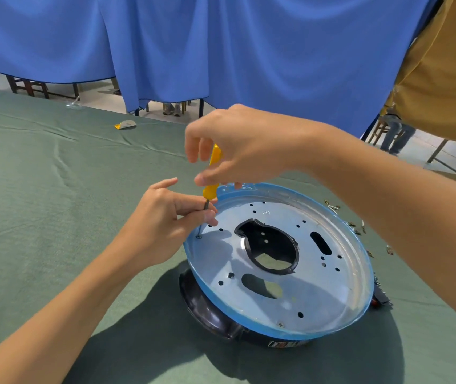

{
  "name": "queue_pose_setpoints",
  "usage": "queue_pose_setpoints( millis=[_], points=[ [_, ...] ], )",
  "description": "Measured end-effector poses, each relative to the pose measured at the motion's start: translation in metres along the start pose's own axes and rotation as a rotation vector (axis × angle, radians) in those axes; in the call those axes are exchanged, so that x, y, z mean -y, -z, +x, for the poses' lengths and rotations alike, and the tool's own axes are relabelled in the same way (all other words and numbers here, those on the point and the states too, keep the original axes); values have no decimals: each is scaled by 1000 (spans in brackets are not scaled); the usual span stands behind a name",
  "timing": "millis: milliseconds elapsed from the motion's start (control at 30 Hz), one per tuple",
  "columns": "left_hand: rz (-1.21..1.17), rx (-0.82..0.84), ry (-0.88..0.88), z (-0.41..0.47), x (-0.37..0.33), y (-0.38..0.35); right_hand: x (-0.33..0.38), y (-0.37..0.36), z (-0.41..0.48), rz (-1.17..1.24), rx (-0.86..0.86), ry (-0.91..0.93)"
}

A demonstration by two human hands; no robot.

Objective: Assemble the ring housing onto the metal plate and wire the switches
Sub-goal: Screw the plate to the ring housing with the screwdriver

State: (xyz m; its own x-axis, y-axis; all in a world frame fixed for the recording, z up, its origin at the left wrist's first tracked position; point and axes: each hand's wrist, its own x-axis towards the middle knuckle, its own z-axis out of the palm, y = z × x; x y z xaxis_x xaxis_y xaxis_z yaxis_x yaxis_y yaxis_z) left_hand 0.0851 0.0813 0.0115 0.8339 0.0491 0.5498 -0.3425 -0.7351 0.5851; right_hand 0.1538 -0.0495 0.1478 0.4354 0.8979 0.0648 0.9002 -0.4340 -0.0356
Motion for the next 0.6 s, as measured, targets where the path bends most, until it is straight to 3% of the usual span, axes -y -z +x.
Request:
queue_pose_setpoints(
  millis=[100, 267, 400, 600],
  points=[
    [-21, 2, -27, -3, 0, -3, 2, 0, -3, -44, 1, 3],
    [-67, -155, 20, -3, 3, -7, 13, 0, -1, -134, 9, 1],
    [0, -149, -21, -4, 6, -6, 24, 0, 8, -232, 33, -22],
    [-20, -116, -37, -5, 5, -6, 25, -1, 15, -166, 73, -58]
  ],
)
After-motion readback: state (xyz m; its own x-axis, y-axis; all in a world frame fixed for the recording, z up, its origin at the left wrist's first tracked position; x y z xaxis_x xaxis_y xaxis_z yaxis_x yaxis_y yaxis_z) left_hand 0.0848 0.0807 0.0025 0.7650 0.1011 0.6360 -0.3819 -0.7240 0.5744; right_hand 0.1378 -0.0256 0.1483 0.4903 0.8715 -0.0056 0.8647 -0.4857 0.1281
